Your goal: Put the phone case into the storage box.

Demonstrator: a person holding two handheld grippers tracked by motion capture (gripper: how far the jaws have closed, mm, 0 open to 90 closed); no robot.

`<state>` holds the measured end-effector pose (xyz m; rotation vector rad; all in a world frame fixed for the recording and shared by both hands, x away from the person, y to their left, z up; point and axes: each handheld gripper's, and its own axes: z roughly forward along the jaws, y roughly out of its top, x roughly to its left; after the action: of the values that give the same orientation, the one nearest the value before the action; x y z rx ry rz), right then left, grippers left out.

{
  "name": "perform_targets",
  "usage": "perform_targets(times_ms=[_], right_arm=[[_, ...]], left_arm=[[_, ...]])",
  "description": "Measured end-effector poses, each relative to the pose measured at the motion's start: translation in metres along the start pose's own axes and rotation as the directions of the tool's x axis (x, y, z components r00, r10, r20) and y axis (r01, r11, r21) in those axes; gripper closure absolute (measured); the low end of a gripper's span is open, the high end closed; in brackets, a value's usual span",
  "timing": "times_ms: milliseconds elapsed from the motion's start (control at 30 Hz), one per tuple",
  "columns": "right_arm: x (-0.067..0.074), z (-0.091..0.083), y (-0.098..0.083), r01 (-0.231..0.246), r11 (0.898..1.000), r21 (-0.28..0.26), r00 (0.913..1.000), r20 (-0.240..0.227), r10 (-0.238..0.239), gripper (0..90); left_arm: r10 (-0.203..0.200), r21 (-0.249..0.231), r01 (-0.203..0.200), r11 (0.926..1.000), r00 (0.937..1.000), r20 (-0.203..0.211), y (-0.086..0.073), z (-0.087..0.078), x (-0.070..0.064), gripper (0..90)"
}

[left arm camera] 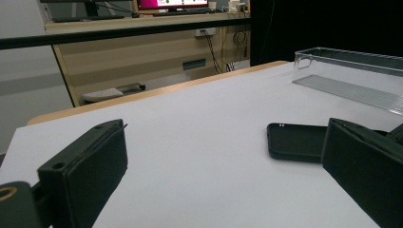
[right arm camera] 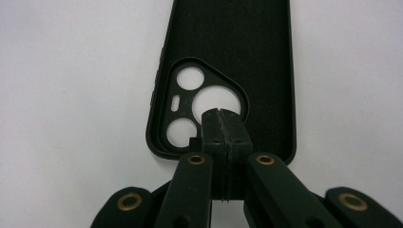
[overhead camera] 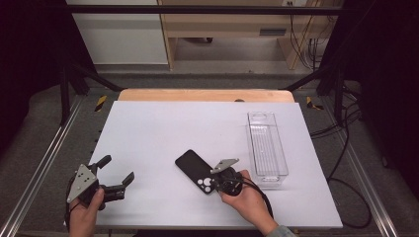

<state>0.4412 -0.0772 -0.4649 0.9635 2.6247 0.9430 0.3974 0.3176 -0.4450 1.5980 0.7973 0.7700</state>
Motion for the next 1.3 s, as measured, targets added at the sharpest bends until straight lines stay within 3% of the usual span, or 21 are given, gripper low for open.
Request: perform_targets(times_ms=[600, 833, 1133, 1300], right_arm=[[0.007, -0.026, -0.033, 0.001, 1.000, 0.002, 1.0000, -0.010, -0.001, 90.0], [0.007, -0.032, -0.045, -0.018, 0.999, -0.030, 0.9997, -0.016, 0.018, 90.0], [0.011, -0.032, -0.047, 0.028, 0.999, -0.047, 0.9996, 0.007, -0.028, 89.8], [0.012, -0.036, -0.049, 0.032, 0.995, -0.092, 0.9995, -0.002, -0.033, 78.1]], left_arm=[[0.006, 0.002, -0.006, 1.0000, 0.9999, 0.009, 0.000, 0.001, -0.002, 1.6], [0.006, 0.001, -0.006, 1.0000, 0.9999, 0.010, 0.001, 0.002, -0.003, 1.5], [0.025, 0.009, -0.026, 0.9996, 0.9993, 0.028, 0.001, 0.005, -0.005, 1.5], [0.025, 0.008, -0.026, 0.9996, 0.9993, 0.029, 0.001, 0.005, -0.005, 1.6]])
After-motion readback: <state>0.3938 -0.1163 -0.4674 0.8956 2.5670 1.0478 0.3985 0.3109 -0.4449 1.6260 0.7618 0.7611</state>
